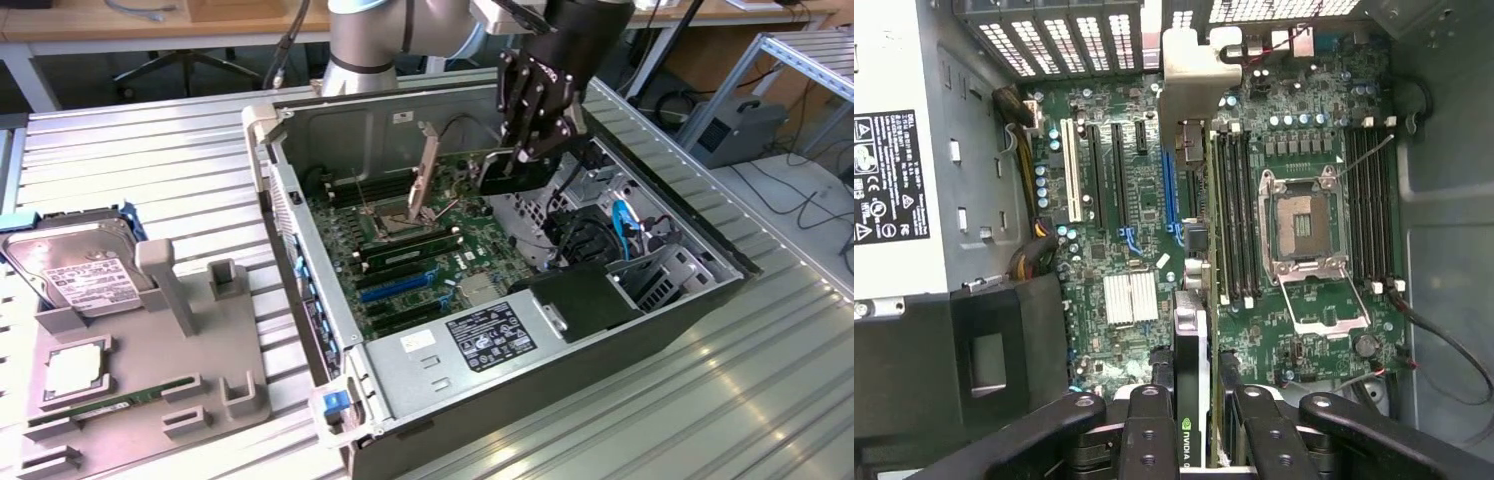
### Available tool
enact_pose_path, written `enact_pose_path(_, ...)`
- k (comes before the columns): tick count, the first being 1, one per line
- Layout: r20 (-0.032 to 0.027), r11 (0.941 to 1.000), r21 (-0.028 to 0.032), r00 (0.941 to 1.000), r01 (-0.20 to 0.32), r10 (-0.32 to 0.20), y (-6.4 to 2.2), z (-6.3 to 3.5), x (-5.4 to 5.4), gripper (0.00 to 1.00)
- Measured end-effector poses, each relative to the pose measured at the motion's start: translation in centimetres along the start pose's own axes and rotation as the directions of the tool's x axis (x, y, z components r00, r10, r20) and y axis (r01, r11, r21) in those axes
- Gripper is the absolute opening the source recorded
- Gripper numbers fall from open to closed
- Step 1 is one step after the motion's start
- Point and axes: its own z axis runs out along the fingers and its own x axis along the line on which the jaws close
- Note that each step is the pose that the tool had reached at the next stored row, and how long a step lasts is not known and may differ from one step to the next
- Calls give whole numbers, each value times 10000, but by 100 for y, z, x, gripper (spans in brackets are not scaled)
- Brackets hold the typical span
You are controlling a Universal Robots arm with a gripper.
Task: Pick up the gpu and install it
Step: 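Insert the gpu into the slot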
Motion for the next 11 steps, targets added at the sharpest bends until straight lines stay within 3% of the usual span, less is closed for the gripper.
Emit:
enact_pose_path(5, 16, 9999, -6, 9999, 151, -151, 22, 90, 5, 27)
enact_pose_path(8, 2, 9982, -19, 9982, 592, -592, 31, 154, 5, 27)
enact_pose_path(11, -1, 9974, -23, 9974, 719, -719, 87, 211, 9, 27)
